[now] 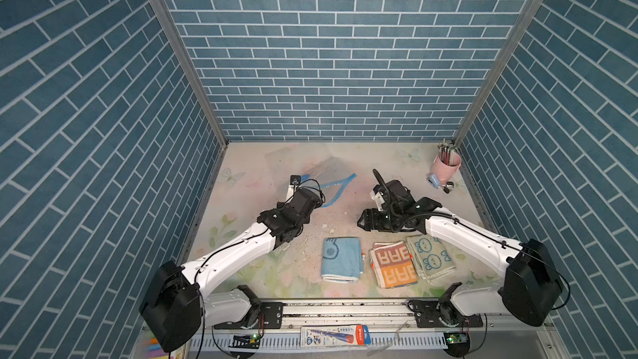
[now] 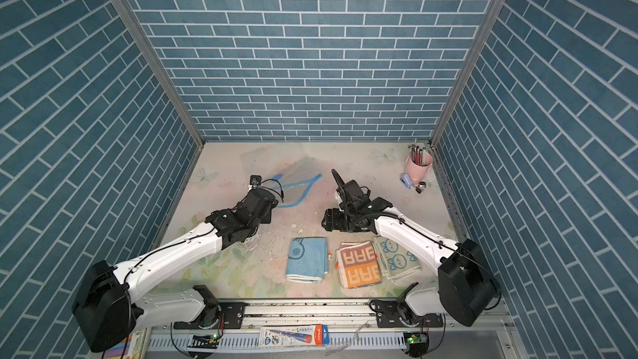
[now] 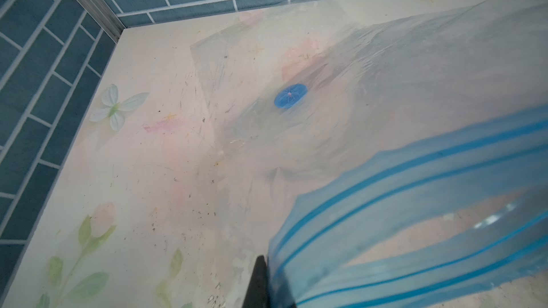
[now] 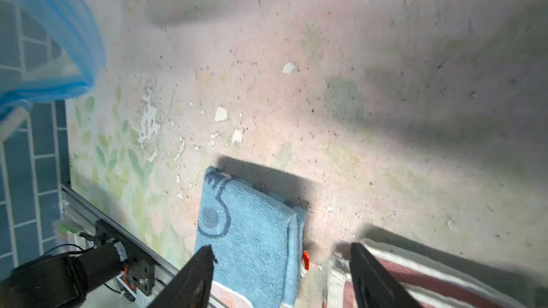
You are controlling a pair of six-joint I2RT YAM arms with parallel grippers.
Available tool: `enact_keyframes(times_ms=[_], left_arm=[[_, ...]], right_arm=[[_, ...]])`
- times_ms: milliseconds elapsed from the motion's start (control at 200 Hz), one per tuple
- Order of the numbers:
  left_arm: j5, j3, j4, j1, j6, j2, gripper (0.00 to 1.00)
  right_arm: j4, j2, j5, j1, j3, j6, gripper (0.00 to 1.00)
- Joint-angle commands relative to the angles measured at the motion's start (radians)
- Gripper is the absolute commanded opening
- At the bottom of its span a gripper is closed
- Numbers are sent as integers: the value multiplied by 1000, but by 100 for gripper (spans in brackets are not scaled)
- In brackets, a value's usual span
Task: Place the folded towel into the vacuum bag
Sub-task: Move the towel to the center of the board.
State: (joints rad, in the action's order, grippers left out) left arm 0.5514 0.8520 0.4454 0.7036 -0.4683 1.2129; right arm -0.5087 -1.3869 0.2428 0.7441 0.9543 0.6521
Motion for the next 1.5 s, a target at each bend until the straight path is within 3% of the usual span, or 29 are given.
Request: enact_keyframes(times_ms=[0, 240, 665, 800, 1030, 1270, 1495], left_arm=[[-17, 10, 100, -18, -8, -28, 0], [-24, -9, 106, -21, -22, -17, 0], [-4, -31, 99, -49, -17, -60, 0], [-17, -39, 75, -50, -16, -62, 0], [-33, -43, 63, -52, -35, -61, 0], [-16, -56, 63, -52, -54, -80, 0], [8, -46, 70, -51, -48, -91, 0]], right_arm=[[-30, -33, -26, 41, 2, -59, 75], [-17, -124, -65, 85, 16, -118, 76], [-18, -268, -15, 155, 66, -184, 76], [-3, -292, -29, 177, 53, -170, 70], [69, -290, -71, 179, -5, -97, 48], [119, -297, -75, 120, -23, -43, 29], [160, -324, -50, 6, 1, -8, 26]])
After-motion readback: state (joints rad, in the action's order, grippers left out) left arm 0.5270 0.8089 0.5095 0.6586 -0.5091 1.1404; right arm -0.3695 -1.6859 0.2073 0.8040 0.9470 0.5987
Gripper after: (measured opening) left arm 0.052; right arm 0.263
